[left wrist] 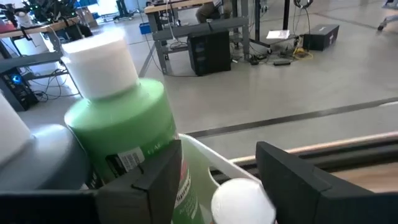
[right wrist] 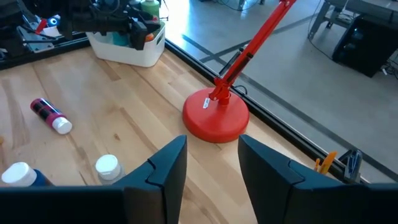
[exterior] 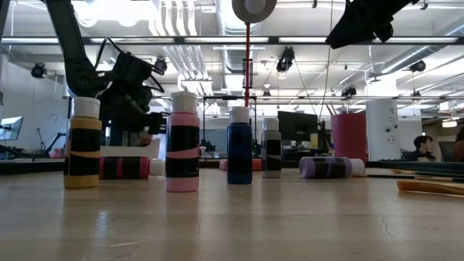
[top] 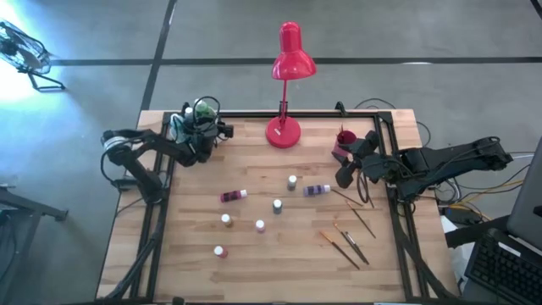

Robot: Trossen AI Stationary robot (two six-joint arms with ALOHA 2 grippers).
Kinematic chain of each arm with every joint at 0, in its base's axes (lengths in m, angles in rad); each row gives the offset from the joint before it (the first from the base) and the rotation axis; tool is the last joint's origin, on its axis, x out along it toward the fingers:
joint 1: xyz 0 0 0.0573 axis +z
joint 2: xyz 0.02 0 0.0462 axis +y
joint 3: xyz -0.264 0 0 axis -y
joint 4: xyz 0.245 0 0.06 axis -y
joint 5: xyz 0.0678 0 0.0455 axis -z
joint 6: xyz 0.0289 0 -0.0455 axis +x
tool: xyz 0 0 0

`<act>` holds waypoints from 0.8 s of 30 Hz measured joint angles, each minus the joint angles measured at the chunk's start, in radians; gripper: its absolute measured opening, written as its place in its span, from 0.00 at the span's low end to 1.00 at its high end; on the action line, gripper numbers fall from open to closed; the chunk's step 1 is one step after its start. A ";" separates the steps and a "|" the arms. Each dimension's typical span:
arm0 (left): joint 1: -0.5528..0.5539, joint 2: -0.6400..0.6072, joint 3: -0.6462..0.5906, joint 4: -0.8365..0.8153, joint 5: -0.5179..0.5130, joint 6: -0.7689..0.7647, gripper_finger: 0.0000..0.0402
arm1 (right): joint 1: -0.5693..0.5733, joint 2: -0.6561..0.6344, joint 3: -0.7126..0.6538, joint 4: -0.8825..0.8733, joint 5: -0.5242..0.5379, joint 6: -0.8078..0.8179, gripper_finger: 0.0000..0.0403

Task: Pick & Place Paint Supplies
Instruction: Put the orange paint bottle into the white bin, then put the gold paintbrush into the pink cup

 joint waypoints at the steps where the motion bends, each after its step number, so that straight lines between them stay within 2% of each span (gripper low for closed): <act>1: 0.000 -0.011 0.000 0.000 0.000 0.001 0.53 | 0.000 0.000 0.000 0.000 0.000 0.000 0.36; 9: -0.018 -0.179 0.000 0.006 0.009 0.089 0.53 | 0.000 0.000 0.000 0.000 -0.002 0.000 0.43; 12: -0.025 -0.261 0.000 0.002 0.067 0.108 0.53 | -0.001 0.000 0.000 0.001 -0.004 0.000 0.44; 14: -0.028 -0.317 0.000 -0.015 0.151 0.108 0.53 | -0.001 0.000 0.000 0.001 -0.004 0.000 0.45; 17: -0.029 -0.395 0.000 -0.092 0.352 0.100 0.53 | -0.001 0.000 0.000 0.001 -0.004 0.000 0.46; 20: -0.029 -0.468 0.000 -0.233 0.579 0.075 0.53 | -0.001 0.000 0.000 0.001 -0.004 0.000 0.46; 24: -0.035 -0.551 0.000 -0.409 0.812 0.002 0.53 | -0.001 0.000 0.000 0.001 -0.004 0.000 0.44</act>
